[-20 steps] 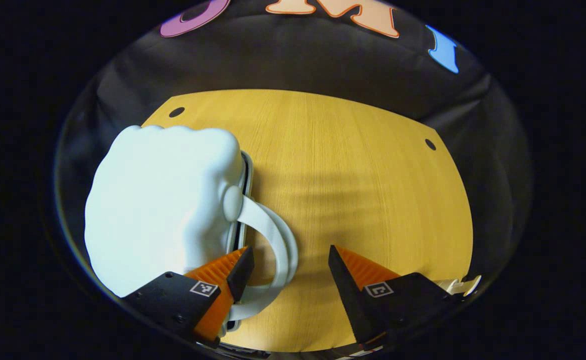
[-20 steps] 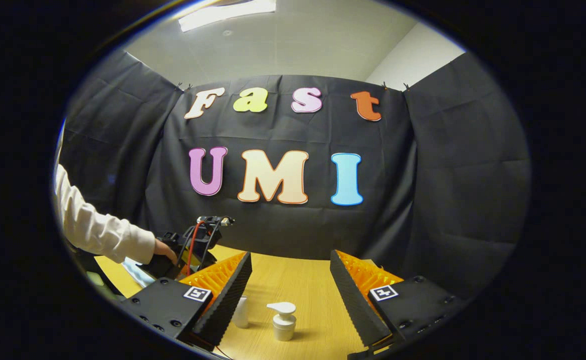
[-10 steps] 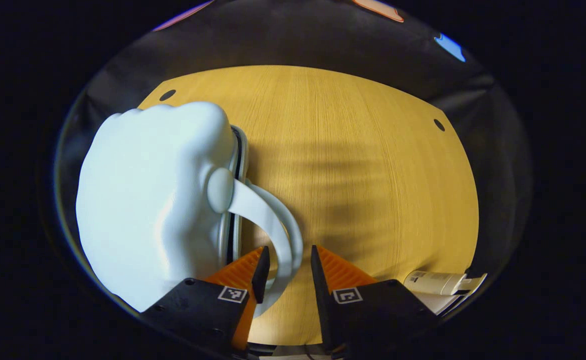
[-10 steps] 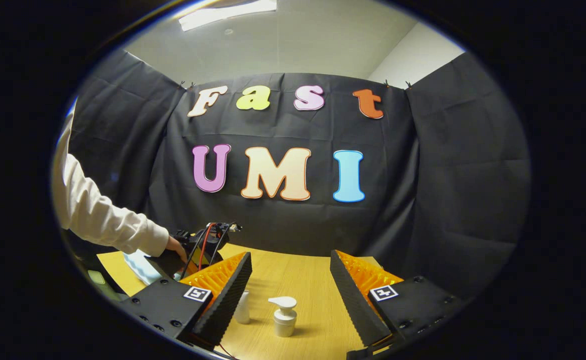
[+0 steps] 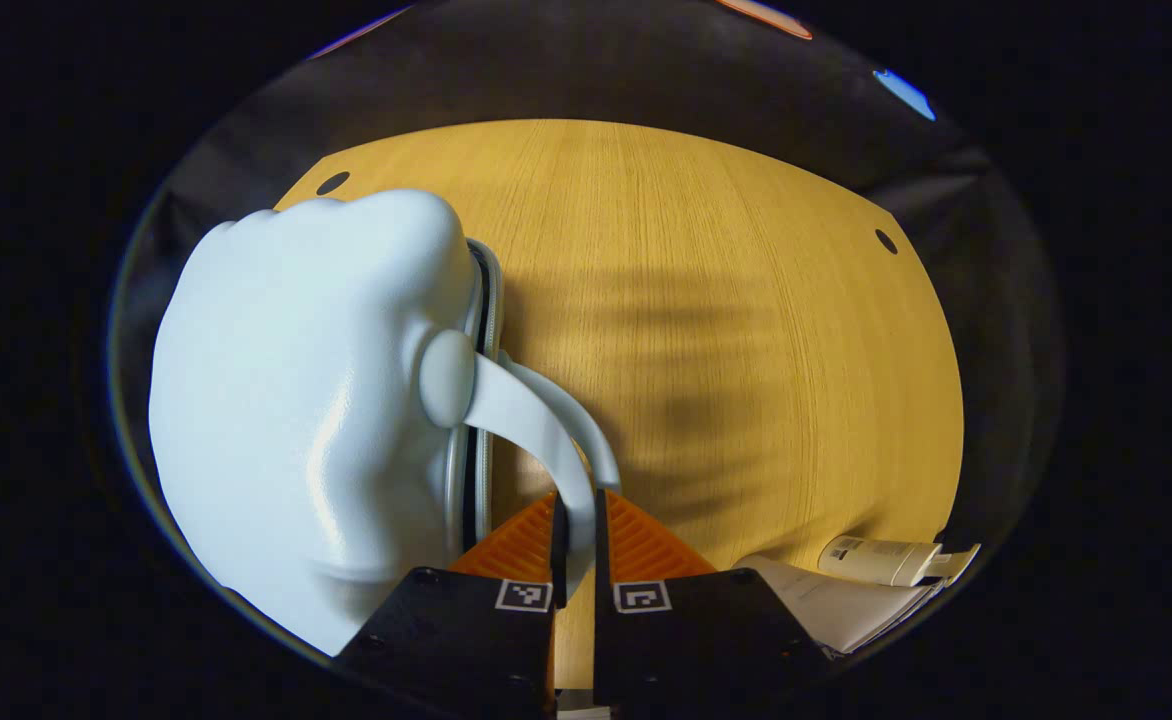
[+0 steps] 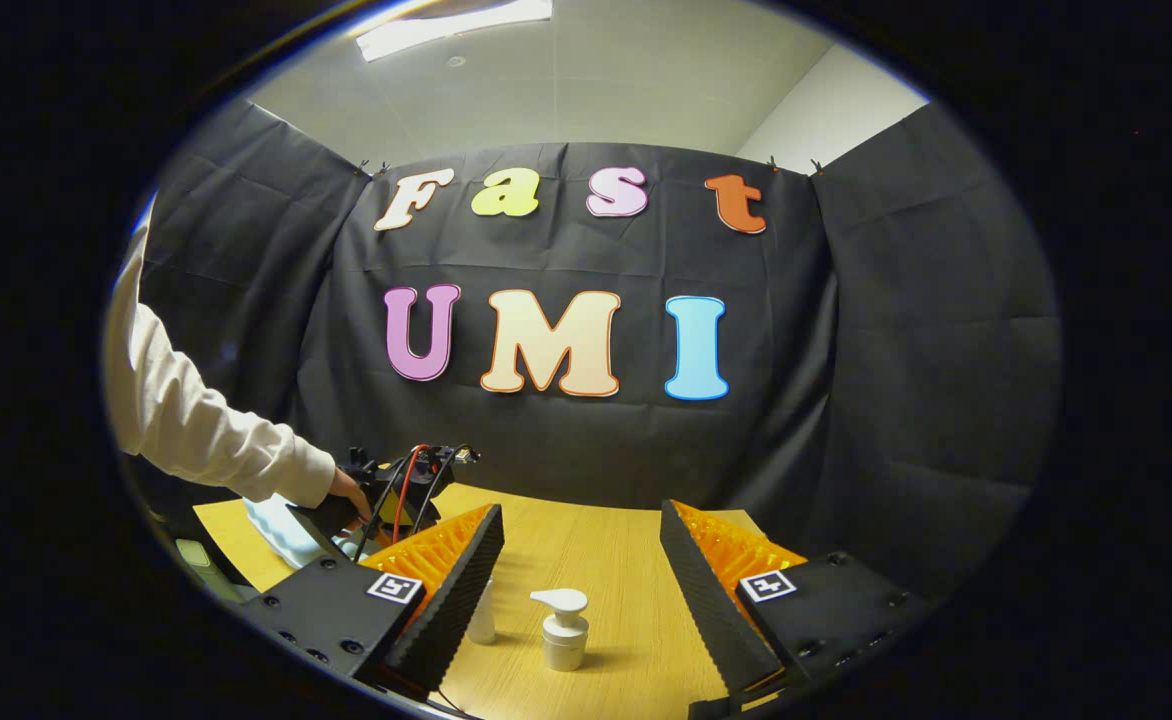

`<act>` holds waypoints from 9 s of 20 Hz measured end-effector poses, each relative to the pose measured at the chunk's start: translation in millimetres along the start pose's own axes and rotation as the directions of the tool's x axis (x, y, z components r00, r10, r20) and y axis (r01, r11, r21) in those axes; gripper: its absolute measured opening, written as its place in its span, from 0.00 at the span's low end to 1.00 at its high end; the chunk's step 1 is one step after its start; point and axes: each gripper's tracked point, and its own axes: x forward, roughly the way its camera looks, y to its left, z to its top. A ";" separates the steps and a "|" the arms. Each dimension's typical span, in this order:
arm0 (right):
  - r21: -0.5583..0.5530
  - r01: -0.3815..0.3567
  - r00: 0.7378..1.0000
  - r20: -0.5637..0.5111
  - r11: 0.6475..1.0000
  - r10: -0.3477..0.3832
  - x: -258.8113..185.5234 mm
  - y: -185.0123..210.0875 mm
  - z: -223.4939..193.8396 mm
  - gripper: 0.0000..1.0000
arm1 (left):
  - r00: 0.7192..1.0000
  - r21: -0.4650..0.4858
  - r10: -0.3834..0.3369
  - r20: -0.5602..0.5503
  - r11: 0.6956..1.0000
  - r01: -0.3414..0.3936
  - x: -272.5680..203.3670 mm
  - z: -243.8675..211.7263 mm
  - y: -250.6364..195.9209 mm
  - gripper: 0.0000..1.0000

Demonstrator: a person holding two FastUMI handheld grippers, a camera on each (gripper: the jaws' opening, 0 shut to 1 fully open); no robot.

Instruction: First open the suitcase, pack the skin care products into it, and then close the suitcase.

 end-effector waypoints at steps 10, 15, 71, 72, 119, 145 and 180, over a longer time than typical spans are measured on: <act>-0.003 -0.024 1.000 -0.015 1.000 0.024 9.8 9.9 -2.9 0.99 | 0.997 -0.014 -0.058 0.057 0.998 0.059 -39.9 20.6 -11.8 0.00; -0.006 -0.064 0.998 -0.011 0.998 0.064 18.9 27.2 1.8 0.99 | 0.975 -0.081 -0.147 0.169 0.983 0.162 -79.2 40.2 -16.4 0.00; -0.037 -0.093 0.991 -0.104 0.995 0.089 73.3 113.0 -14.3 0.99 | 0.800 -0.423 -0.029 0.599 0.837 0.347 -73.0 -91.6 413.6 0.07; -0.034 -0.083 0.992 -0.101 0.996 0.079 72.5 108.7 -13.2 0.99 | 0.793 -0.422 -0.022 0.608 0.837 0.347 -79.7 -89.7 413.2 0.19; 0.024 0.088 0.968 -0.240 0.996 -0.079 43.1 4.8 -177.1 0.99 | 0.572 0.444 -0.591 0.570 0.806 0.391 -19.6 -79.8 -213.8 0.62; 0.049 0.025 0.892 -0.451 0.998 0.000 88.0 24.1 -259.2 0.62 | 0.540 0.313 -0.527 0.656 0.841 0.442 -119.4 -39.8 -126.4 0.21; 0.249 -0.471 0.614 -0.596 0.846 0.517 193.4 299.1 -203.9 0.60 | 0.713 -0.059 -0.209 0.670 0.942 0.331 -123.5 -11.5 122.5 0.94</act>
